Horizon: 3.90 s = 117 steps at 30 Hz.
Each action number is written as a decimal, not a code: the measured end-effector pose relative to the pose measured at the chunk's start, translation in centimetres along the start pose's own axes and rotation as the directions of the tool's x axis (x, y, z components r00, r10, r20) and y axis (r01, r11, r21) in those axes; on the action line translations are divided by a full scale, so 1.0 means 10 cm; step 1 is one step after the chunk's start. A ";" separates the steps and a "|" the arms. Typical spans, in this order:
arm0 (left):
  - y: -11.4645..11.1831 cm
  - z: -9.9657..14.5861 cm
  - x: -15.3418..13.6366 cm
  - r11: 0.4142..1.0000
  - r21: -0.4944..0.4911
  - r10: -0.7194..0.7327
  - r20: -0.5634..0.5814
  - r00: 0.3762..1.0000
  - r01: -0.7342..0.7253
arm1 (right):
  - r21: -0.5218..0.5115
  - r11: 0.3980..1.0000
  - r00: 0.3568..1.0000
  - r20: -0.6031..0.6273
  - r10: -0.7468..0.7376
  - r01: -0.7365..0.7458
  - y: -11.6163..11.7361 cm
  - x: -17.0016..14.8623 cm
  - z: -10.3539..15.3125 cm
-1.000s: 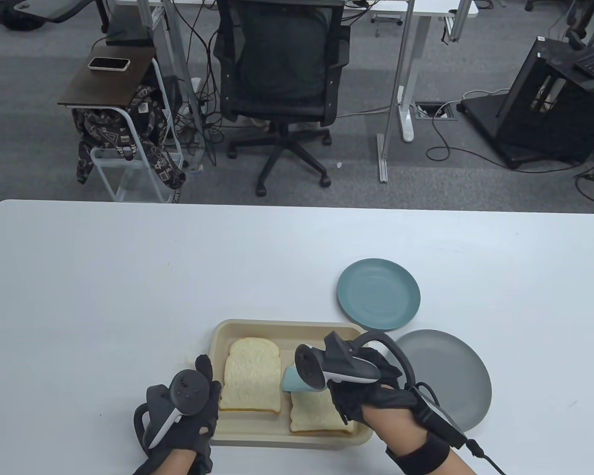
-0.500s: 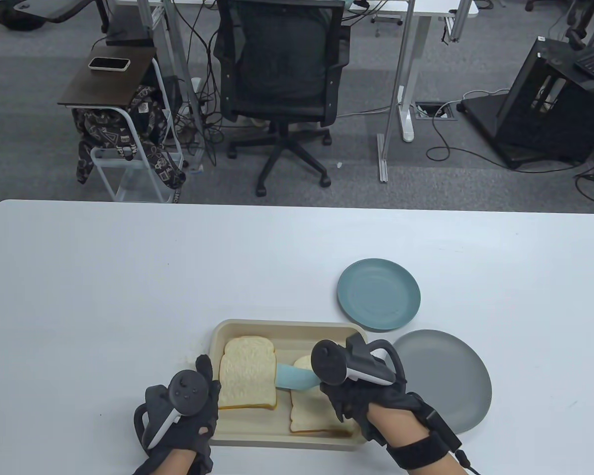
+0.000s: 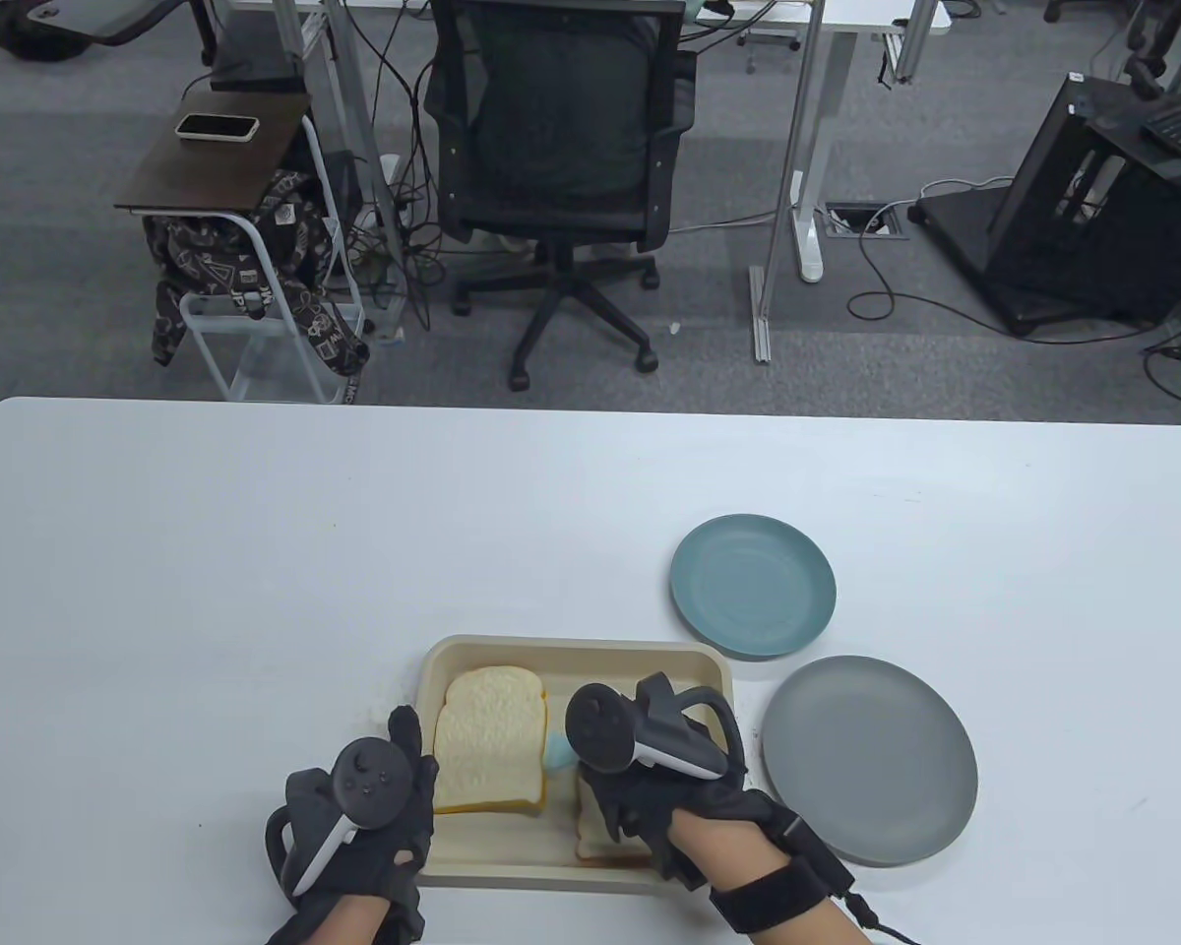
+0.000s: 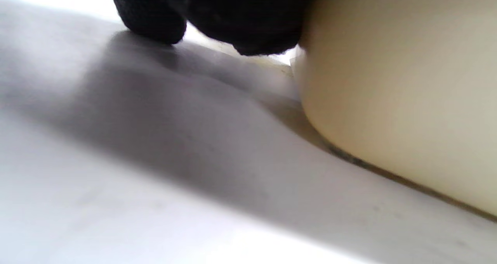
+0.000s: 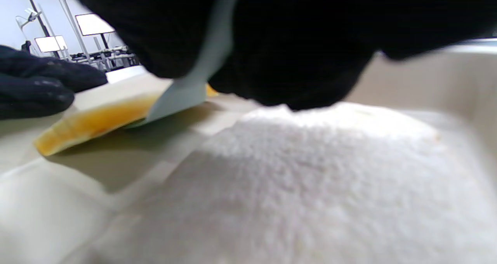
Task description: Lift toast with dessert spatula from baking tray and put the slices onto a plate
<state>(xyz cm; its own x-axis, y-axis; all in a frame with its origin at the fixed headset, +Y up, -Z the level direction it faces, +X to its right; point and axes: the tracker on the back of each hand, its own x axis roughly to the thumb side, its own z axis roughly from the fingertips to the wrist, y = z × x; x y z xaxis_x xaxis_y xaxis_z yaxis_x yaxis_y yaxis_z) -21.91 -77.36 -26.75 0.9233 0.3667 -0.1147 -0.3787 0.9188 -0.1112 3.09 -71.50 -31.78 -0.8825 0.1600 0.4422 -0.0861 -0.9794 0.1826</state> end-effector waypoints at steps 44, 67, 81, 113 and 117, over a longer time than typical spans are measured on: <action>0.00 -0.01 -0.03 0.999 -0.018 0.031 -0.005 1.000 -0.031 | 0.171 0.966 0.716 -0.647 0.260 -0.196 -0.95 -1.90 -0.37; 0.00 -0.01 -0.04 0.999 -0.022 0.035 -0.009 0.999 -0.035 | 0.311 0.822 0.635 -0.525 0.567 -0.477 -1.40 -1.32 0.48; 0.00 -0.01 -0.04 0.999 -0.022 0.038 -0.010 0.999 -0.038 | 0.353 0.713 0.755 -0.025 0.655 -0.606 -0.91 -0.36 0.70; -0.01 -0.01 -0.05 0.998 -0.010 0.056 -0.008 0.998 -0.056 | 0.176 0.984 0.999 -0.030 0.033 -0.027 -0.33 -0.58 0.40; -0.01 -0.01 -0.05 0.998 -0.009 0.057 -0.009 0.998 -0.057 | 0.159 0.987 1.000 -0.028 -0.005 0.010 -0.26 -0.55 0.37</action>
<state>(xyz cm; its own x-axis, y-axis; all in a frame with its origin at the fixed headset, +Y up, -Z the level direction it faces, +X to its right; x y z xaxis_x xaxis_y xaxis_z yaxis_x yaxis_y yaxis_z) -22.37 -77.66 -26.78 0.8994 0.4174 -0.1300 -0.4317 0.8948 -0.1135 9.85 -69.34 -31.42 -0.8947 0.1618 0.4163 -0.0202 -0.9458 0.3242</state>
